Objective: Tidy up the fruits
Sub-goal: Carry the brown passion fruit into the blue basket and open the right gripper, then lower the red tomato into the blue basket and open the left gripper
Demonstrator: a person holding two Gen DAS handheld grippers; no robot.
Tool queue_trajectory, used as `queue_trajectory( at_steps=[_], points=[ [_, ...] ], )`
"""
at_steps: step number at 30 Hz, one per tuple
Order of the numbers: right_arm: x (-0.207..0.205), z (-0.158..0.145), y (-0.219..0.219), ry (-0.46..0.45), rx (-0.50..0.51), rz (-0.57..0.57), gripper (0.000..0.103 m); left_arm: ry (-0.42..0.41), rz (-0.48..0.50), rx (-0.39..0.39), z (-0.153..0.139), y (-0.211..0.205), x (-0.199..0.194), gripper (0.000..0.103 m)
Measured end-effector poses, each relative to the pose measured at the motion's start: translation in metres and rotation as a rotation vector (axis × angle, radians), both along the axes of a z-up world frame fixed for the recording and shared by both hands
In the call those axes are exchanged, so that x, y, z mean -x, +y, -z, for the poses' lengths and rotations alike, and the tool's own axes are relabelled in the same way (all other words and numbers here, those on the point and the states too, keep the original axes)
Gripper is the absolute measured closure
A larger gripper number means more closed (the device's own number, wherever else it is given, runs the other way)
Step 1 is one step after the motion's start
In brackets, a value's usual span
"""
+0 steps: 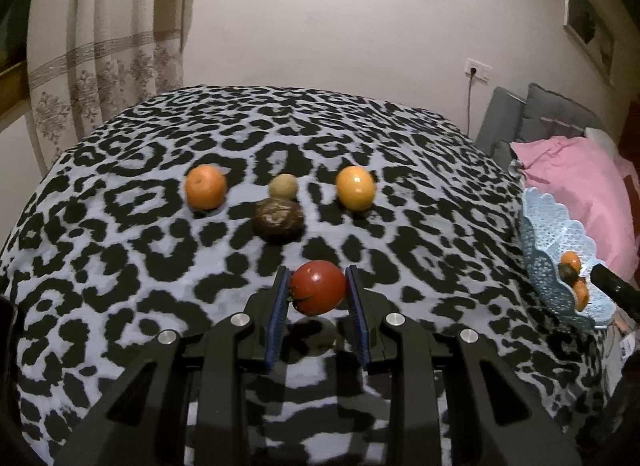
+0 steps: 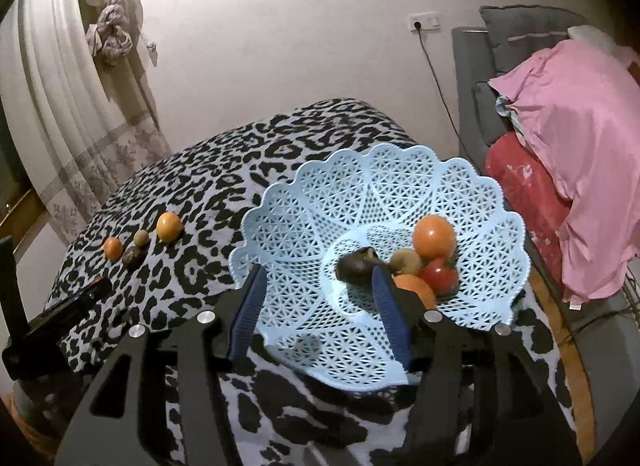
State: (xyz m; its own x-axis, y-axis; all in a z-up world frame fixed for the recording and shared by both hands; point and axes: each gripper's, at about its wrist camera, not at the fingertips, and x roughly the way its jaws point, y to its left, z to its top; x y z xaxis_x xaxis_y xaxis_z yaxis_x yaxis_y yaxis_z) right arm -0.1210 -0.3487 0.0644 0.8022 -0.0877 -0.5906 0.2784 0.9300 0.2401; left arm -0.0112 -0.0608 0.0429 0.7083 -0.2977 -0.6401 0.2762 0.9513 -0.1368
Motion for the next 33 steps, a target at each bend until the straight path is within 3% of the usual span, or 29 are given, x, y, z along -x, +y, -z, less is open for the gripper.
queue_trajectory(
  at_steps=[6,11,21,33],
  points=[
    [0.015,-0.005,-0.005,-0.058,0.083,0.062,0.046,0.011,0.045,0.004,-0.005,-0.022,0.003,0.075],
    [0.026,-0.008,-0.008,-0.102,0.139,0.109,0.039,0.029,0.101,0.026,-0.010,-0.045,0.004,0.075],
    [0.035,0.005,-0.029,-0.115,0.069,0.193,0.039,0.028,0.283,0.064,-0.026,-0.107,0.020,0.075],
    [0.038,0.010,-0.036,-0.128,0.037,0.217,0.038,0.006,0.414,0.035,-0.027,-0.162,0.037,0.075]
  ],
)
